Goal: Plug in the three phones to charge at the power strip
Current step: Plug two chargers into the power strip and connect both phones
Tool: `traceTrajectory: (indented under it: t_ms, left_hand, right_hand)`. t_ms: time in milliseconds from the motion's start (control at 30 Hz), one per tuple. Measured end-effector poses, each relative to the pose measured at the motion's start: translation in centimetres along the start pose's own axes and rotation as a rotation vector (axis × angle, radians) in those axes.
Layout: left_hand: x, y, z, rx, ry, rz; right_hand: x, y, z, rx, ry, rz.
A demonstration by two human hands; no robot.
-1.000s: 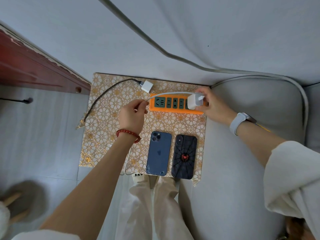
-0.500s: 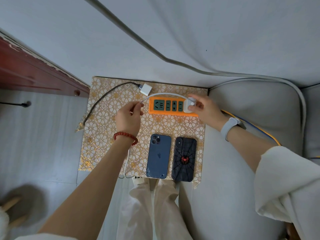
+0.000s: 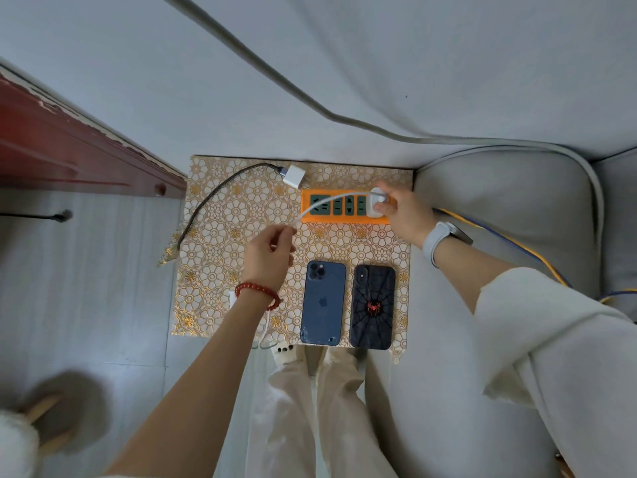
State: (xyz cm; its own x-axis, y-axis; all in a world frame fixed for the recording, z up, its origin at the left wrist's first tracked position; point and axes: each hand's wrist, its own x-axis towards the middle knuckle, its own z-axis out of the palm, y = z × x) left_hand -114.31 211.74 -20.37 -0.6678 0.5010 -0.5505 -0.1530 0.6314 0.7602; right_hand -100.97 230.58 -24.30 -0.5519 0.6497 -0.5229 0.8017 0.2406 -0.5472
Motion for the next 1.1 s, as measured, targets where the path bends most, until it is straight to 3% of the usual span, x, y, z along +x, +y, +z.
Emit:
traceTrajectory:
  t_ms: [100, 233, 333, 467, 533, 633, 700, 833, 933, 1033, 1100]
  left_hand:
    - [-2.5, -2.9, -1.1, 0.025, -0.063, -0.043]
    - [-5.9, -7.1, -1.5, 0.102, -0.168, -0.107]
    - [-7.6, -9.6, -1.5, 0.174, -0.243, -0.136]
    - [-9.3, -12.7, -2.8, 0.478, -0.427, -0.228]
    - [-9.6, -11.5, -3.8, 0.343, -0.421, -0.243]
    - [-9.3, -7.4, -5.4, -0.321, -0.383, -0.397]
    - [-8.9, -5.0, -6.5, -0.572, -0.42, -0.42]
    - [-8.7, -1.6, -8.5, -0.739, -0.505, -0.341]
    - [-8.3, -0.5, -10.2, -0.923, -0.412, -0.29]
    - [-8.3, -1.9, -10.3, -0.795, -0.312, -0.294]
    - [-10.3, -2.9, -9.2, -0.545, -0.43, -0.259]
  right_hand:
    - [-0.9, -0.1, 0.9, -0.025, 0.1, 0.001]
    - [-5.0, -0.2, 3.4, 0.293, 0.269, 0.093]
    - [-10.2, 0.8, 6.8, 0.399, 0.223, 0.16]
    - [-17.5, 1.1, 11.4, 0.594, 0.061, 0.31]
    - [-20.2, 0.3, 13.2, 0.551, -0.088, 0.296]
    - [-22.9, -2.1, 14.2, 0.419, -0.315, 0.164]
    - [-24.1, -4.1, 14.6, 0.39, -0.387, 0.074]
    - [-25.4, -5.8, 15.5, 0.265, -0.324, -0.031]
    - [-26.3, -5.6, 14.1, 0.289, -0.287, 0.052]
    - [-26.6, -6.3, 10.6, 0.567, -0.2, 0.158]
    - [-26.4, -7.9, 7.6, 0.744, -0.118, 0.166]
